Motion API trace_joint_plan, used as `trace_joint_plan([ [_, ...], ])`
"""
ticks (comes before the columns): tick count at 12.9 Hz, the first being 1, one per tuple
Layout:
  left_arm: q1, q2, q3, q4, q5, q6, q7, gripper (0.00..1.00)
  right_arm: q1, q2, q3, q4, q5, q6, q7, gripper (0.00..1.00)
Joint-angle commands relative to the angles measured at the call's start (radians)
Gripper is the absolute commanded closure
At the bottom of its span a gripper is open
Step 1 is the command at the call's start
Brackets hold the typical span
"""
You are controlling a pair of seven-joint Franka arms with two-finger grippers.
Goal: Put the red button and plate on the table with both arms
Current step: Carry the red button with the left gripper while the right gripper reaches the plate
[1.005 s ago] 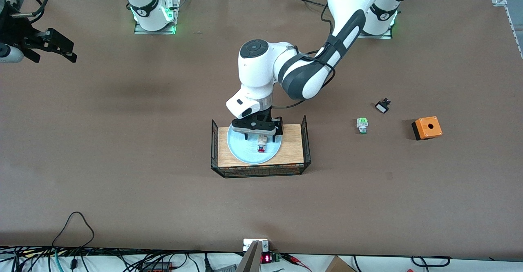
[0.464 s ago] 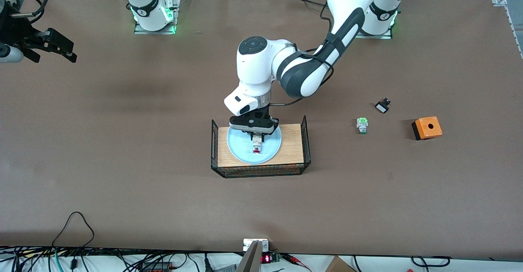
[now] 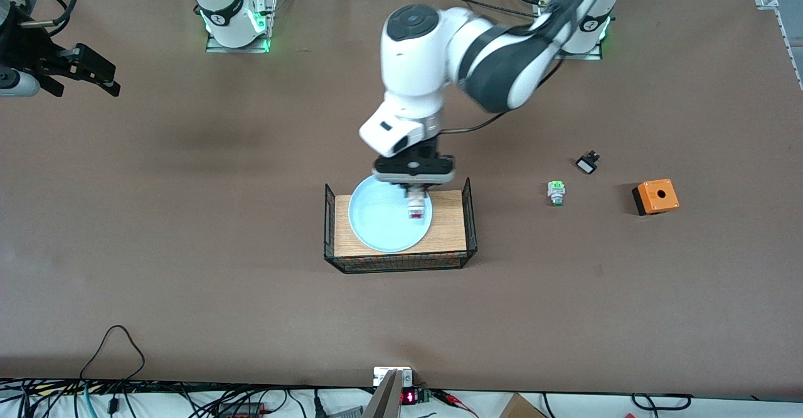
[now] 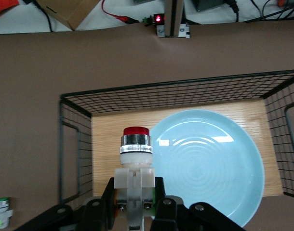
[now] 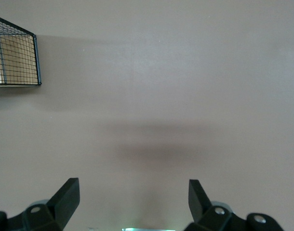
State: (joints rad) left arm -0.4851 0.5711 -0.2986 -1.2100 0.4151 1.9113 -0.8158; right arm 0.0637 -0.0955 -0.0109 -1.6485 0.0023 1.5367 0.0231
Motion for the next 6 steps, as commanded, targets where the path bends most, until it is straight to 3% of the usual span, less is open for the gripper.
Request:
trace_joint_plan([
  [1,0.159,-0.045,-0.017,-0.031,-0.105,-0.090,0.253,0.95,0.037,0.003,0.008,0.004,-0.005,0.002,-0.015,0.00],
  [6,0.402,-0.008,-0.016,-0.104,-0.107,-0.106,0.504,0.95,0.120,0.023,0.009,0.003,0.007,-0.004,-0.015,0.00],
])
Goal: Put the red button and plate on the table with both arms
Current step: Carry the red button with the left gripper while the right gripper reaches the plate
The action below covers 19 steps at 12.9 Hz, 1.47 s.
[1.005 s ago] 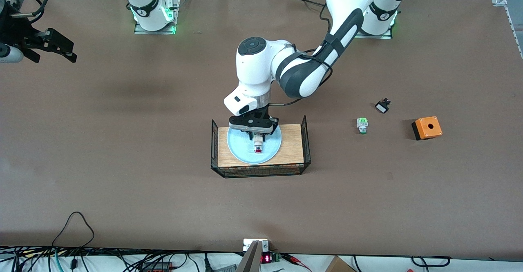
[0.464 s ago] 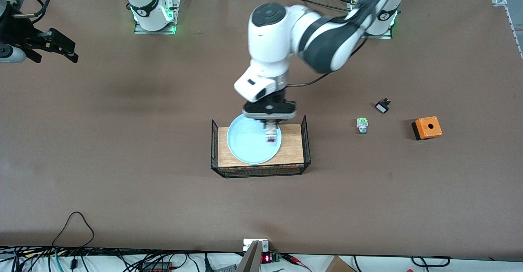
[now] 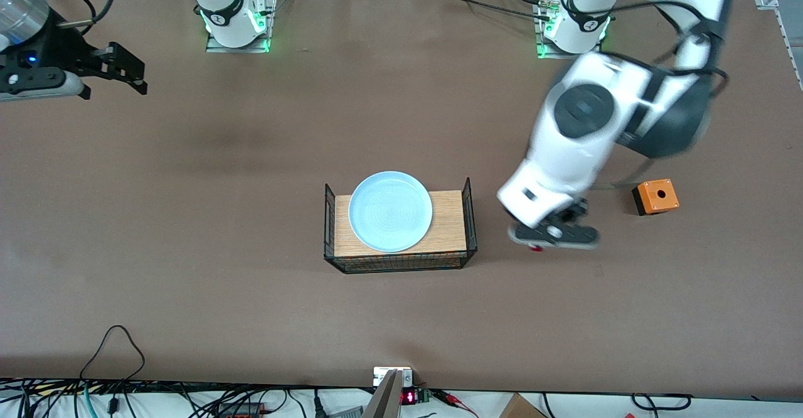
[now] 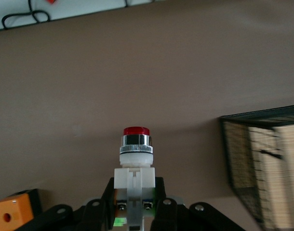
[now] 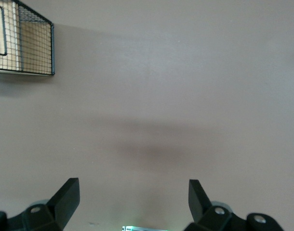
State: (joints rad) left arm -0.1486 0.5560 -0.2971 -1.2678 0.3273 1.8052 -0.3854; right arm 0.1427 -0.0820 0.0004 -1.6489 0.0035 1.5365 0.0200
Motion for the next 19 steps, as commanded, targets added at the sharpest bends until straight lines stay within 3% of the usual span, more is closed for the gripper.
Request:
trace_joint_plan([
  [1,0.114,0.028,-0.017,-0.062,-0.019,0.014,0.113,0.95,0.073,0.013,-0.002,0.003,0.007,0.000,-0.012,0.00],
  [4,0.217,0.074,-0.017,-0.112,-0.019,0.071,0.252,0.95,0.202,0.034,-0.003,0.011,0.023,0.023,-0.011,0.00],
  [9,0.398,0.067,-0.016,-0.428,-0.013,0.474,0.391,0.93,0.438,0.139,-0.003,0.015,0.017,0.126,-0.021,0.00],
  [12,0.466,0.096,-0.016,-0.530,-0.011,0.659,0.433,0.92,0.555,0.227,-0.003,0.040,-0.005,0.186,-0.025,0.00],
  [14,0.468,0.093,-0.016,-0.535,-0.013,0.655,0.441,0.92,0.589,0.299,-0.003,0.084,-0.077,0.197,-0.096,0.00],
  [16,0.468,0.087,-0.016,-0.536,-0.013,0.646,0.451,0.77,0.604,0.376,-0.003,0.132,-0.094,0.255,-0.196,0.00],
  [17,0.466,0.081,-0.017,-0.535,-0.013,0.616,0.462,0.63,0.612,0.401,-0.003,0.135,-0.114,0.304,-0.218,0.00],
  [19,0.468,0.074,-0.019,-0.530,-0.013,0.605,0.462,0.00,0.618,0.458,-0.003,0.136,-0.129,0.428,-0.256,0.00],
])
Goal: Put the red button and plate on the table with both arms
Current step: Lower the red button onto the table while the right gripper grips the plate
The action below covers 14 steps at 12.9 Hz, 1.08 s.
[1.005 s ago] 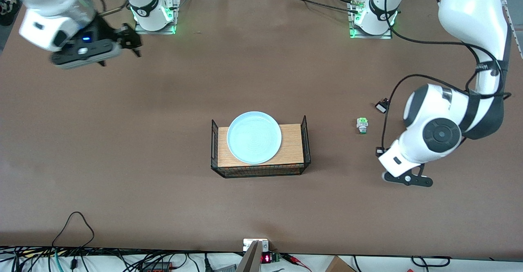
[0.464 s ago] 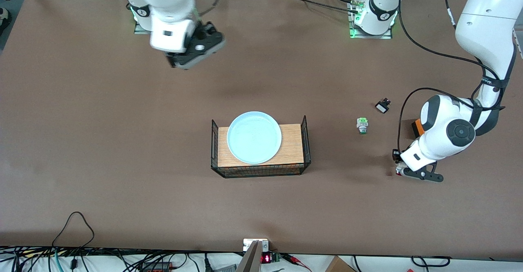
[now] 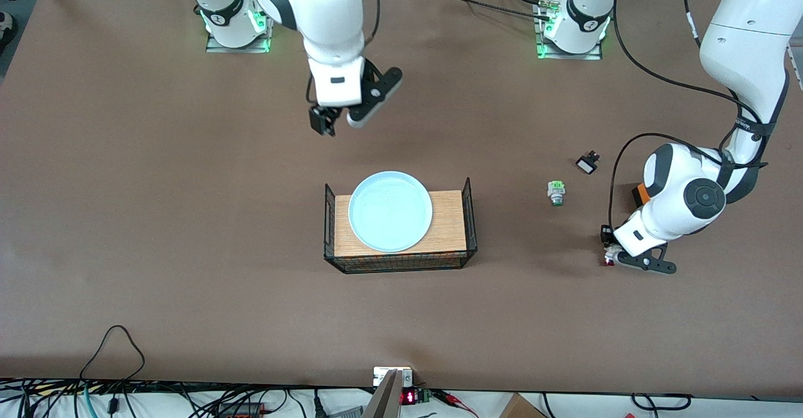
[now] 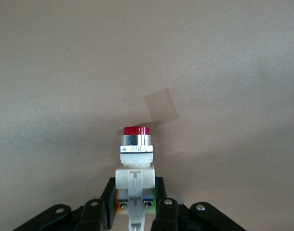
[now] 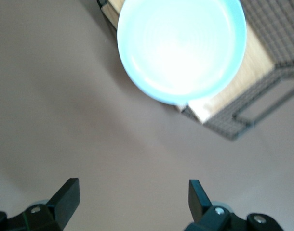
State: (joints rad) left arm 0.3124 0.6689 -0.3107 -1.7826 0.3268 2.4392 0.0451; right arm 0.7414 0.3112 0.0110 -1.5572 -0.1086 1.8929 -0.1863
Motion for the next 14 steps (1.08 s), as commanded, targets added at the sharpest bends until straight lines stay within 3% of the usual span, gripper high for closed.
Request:
trace_joint_plan([
  [1,0.007,-0.041,-0.007,-0.015,-0.012,-0.032,0.030,0.00,0.021,0.090,-0.014,0.046,-0.017,0.131,-0.068,0.00],
  [4,0.007,-0.048,-0.027,-0.006,-0.014,-0.052,0.025,0.00,0.033,0.158,-0.014,0.046,-0.028,0.231,-0.163,0.00],
  [7,-0.006,-0.074,-0.053,0.032,-0.018,-0.140,0.013,0.00,0.055,0.198,-0.014,0.046,-0.106,0.281,-0.182,0.00],
  [11,0.000,-0.075,-0.064,0.039,-0.018,-0.144,0.013,0.00,0.056,0.250,-0.014,0.045,-0.177,0.362,-0.183,0.00],
  [14,-0.004,-0.103,-0.108,0.125,-0.020,-0.321,-0.019,0.00,0.055,0.270,-0.014,0.045,-0.187,0.390,-0.182,0.00],
])
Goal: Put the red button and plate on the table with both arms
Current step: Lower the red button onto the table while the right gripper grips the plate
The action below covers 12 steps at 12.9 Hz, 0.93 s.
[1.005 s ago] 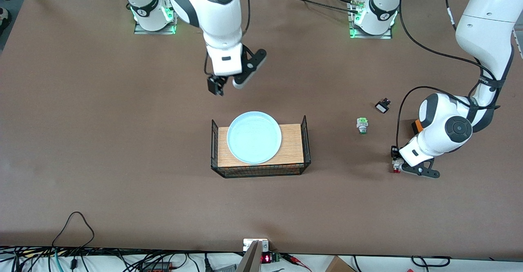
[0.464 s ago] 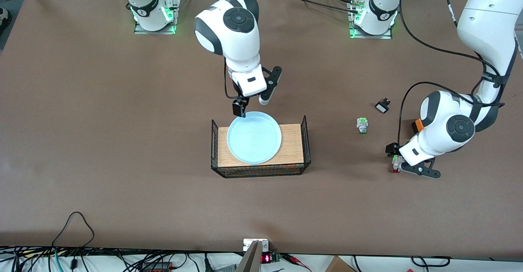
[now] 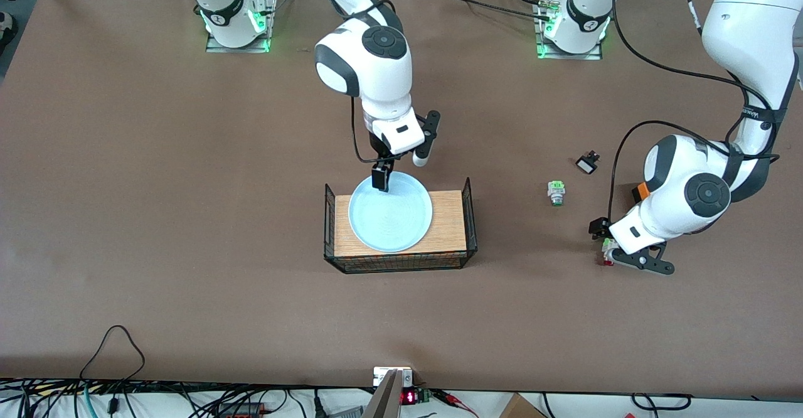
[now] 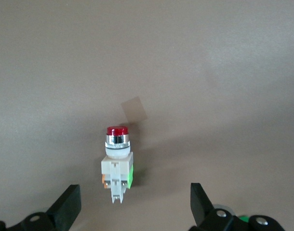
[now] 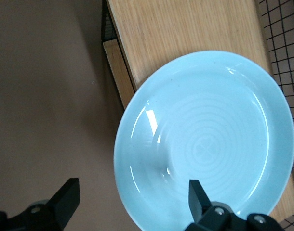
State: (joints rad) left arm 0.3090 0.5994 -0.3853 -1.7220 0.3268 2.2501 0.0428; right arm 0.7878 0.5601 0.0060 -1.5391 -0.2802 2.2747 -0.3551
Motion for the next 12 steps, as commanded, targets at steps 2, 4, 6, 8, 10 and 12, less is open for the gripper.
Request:
trace_joint_plan([
  [2,0.005,-0.041,-0.090,0.184,-0.021,-0.342,-0.053,0.00,0.010,0.030,-0.009,0.027,-0.017,0.009,-0.015,0.10],
  [4,0.005,-0.090,-0.130,0.281,-0.026,-0.525,-0.095,0.00,0.010,0.027,-0.009,0.028,-0.014,0.009,-0.015,0.24],
  [6,0.009,-0.150,-0.142,0.321,-0.083,-0.602,-0.130,0.00,0.010,0.027,-0.009,0.028,-0.014,0.008,-0.013,0.38],
  [8,0.002,-0.150,-0.145,0.340,-0.078,-0.604,-0.132,0.00,0.010,0.024,-0.009,0.028,-0.016,0.008,-0.015,0.49],
  [10,0.008,-0.174,-0.145,0.340,-0.083,-0.612,-0.120,0.00,0.010,0.023,-0.009,0.028,-0.014,0.008,-0.015,0.64],
  [12,0.010,-0.213,-0.147,0.340,-0.094,-0.632,-0.116,0.00,0.010,0.021,-0.009,0.028,-0.014,0.008,-0.015,0.89],
])
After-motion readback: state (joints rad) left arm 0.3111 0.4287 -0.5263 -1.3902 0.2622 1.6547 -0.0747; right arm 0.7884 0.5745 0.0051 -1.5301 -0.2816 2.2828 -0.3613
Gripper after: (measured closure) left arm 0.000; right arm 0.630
